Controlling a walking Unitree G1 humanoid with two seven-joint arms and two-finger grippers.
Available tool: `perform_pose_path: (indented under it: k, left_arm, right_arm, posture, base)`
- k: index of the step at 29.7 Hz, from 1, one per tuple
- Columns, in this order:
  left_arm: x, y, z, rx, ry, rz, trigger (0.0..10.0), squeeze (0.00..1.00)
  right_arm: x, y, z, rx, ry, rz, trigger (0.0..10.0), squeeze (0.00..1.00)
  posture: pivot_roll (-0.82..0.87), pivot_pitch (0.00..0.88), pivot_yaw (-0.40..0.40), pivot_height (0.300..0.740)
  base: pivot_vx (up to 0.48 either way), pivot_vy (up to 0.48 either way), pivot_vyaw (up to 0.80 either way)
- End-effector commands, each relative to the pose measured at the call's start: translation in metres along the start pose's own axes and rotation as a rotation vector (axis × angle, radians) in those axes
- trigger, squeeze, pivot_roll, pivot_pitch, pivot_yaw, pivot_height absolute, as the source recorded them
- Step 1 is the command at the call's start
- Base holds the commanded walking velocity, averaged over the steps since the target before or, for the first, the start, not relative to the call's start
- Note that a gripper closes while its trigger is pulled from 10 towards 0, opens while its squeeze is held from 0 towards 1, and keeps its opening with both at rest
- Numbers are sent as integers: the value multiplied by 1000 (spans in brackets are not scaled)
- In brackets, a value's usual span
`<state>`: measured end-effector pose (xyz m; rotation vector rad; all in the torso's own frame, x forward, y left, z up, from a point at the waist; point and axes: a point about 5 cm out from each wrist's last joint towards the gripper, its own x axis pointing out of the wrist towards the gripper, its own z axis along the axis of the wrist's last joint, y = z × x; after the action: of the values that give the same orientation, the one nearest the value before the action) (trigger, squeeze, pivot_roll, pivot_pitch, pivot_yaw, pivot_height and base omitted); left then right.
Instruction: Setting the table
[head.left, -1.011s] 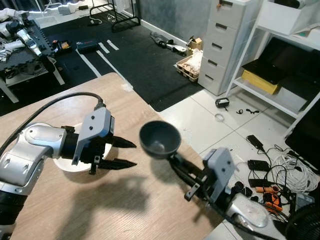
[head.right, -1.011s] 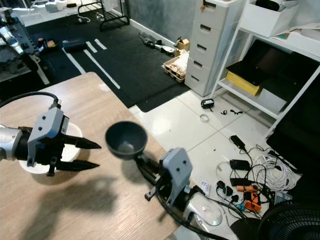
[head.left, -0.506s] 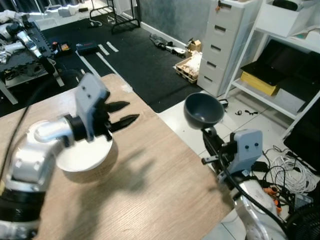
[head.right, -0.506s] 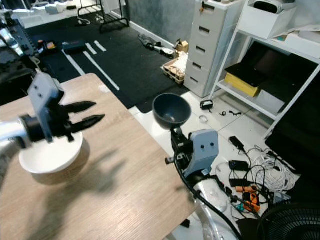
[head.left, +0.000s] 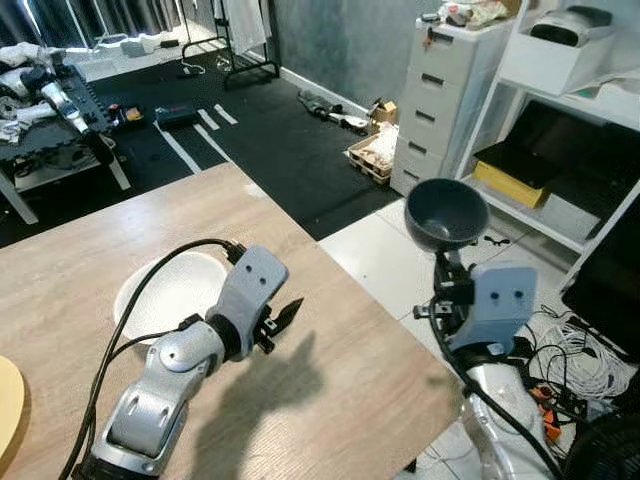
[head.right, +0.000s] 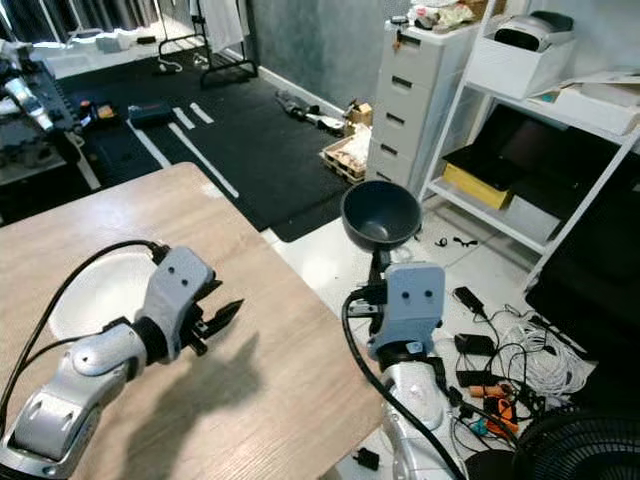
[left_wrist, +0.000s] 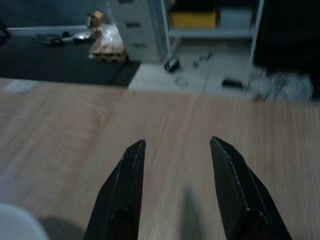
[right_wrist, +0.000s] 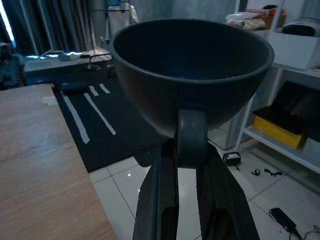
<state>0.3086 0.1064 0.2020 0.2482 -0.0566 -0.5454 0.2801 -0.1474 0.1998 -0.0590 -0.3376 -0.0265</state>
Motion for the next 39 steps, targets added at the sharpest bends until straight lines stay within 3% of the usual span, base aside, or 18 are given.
perform_pose_path:
  k: [1,9,39]
  left_arm:
    - [1,2,-3,-31,9,47,10000,0]
    - [8,5,-3,-103,-12,166,10000,0]
    - [12,-7,-9,-146,-26,205,10000,0]
  right_arm:
    - [-2,0,-6,14,19,-25,10000,0]
    - [-3,1,-16,19,46,-62,10000,0]
    - [4,6,-26,18,52,-30,10000,0]
  posture:
    - [52,75,149,740]
    - [40,63,140,740]
    - [44,38,107,740]
  base:
    - [0,0,0]
    - [0,0,0]
    - [0,0,0]
